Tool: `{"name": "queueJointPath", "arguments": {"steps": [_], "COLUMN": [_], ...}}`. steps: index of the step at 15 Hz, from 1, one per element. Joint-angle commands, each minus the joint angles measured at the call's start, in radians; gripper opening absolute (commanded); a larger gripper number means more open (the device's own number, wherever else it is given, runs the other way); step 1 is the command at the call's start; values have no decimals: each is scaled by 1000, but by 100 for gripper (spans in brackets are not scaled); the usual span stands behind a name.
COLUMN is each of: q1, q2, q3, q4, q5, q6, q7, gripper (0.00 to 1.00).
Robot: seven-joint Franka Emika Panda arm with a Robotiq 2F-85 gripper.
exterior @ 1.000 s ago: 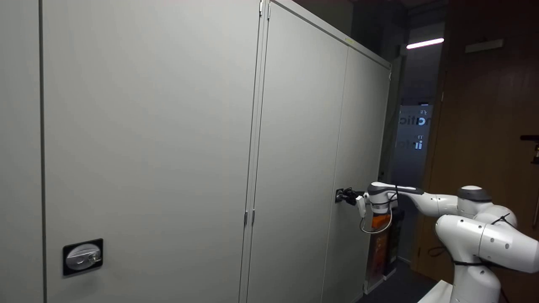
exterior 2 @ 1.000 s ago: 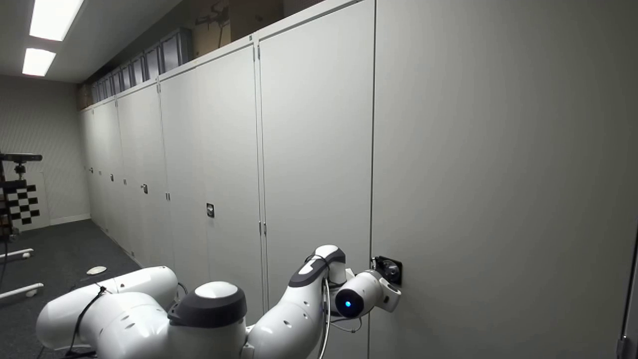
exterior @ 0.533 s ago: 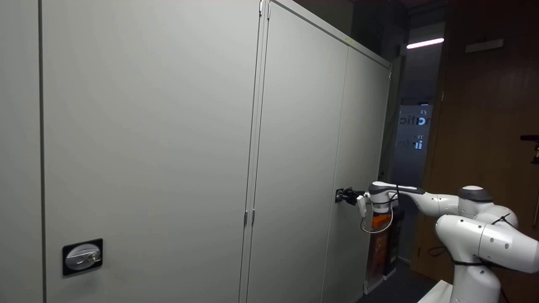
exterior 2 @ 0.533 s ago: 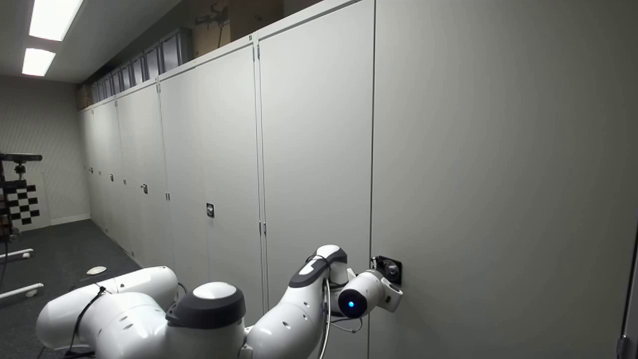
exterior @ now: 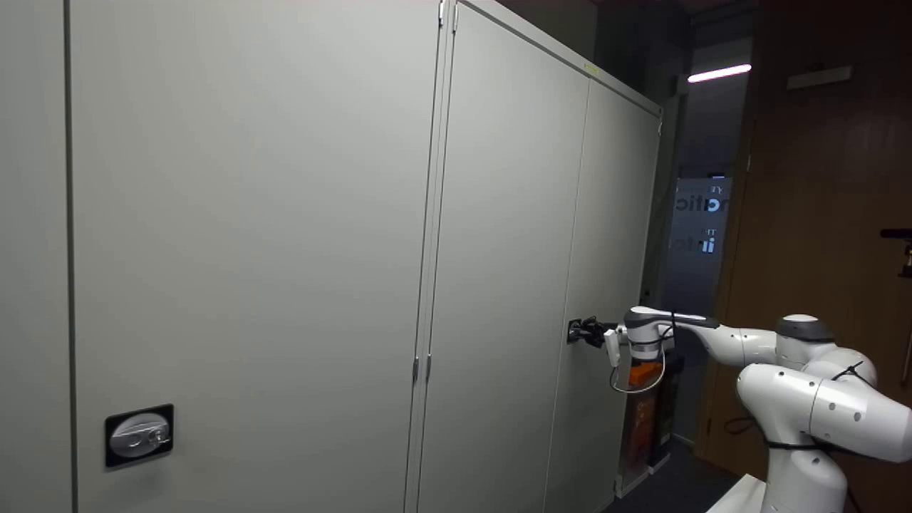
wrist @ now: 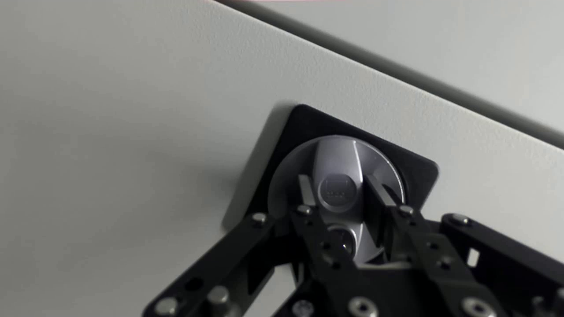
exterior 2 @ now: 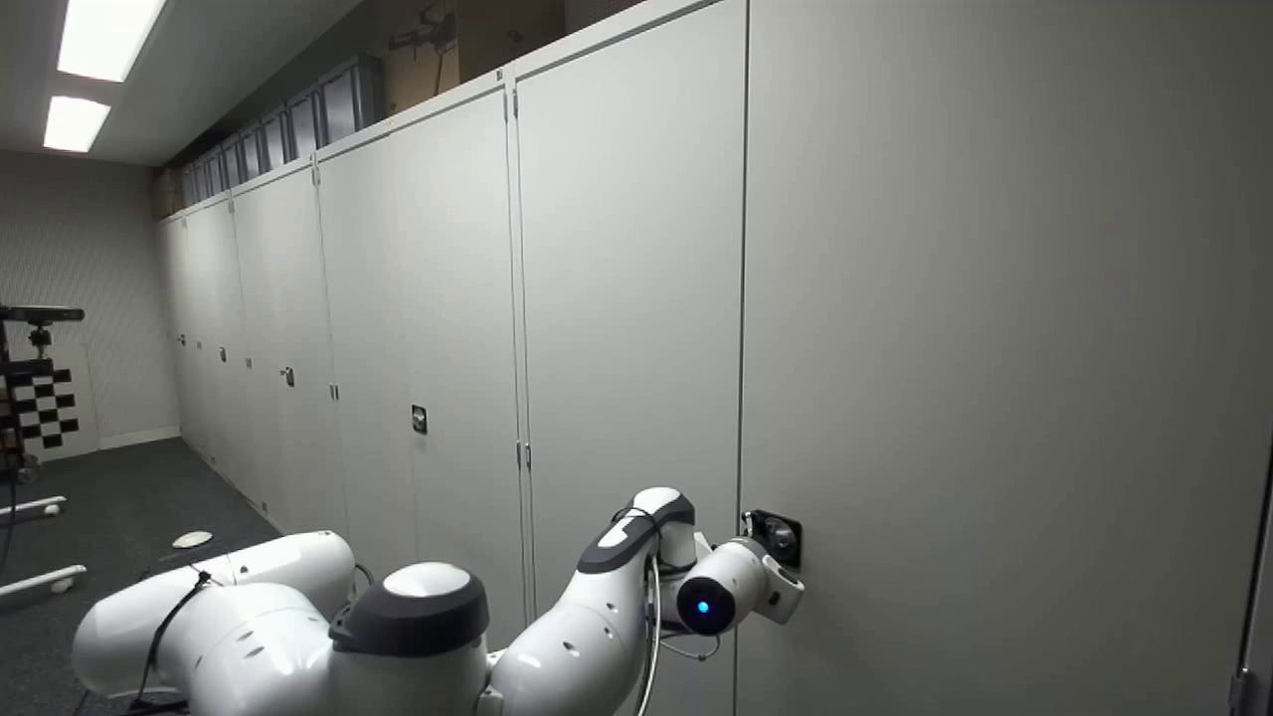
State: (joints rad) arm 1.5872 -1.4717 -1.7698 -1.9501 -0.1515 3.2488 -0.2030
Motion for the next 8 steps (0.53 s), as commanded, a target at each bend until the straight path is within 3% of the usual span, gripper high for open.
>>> {"name": "queueJointPath", "arguments": {"steps": [1,8], "q1": [-38,-38], "q2": [0,0], "q3": [106,145], "q4": [-32,40], "q5": [132,501], "q6": [-51,-163], "q7": [-24,-256], "gripper": [8,8]}}
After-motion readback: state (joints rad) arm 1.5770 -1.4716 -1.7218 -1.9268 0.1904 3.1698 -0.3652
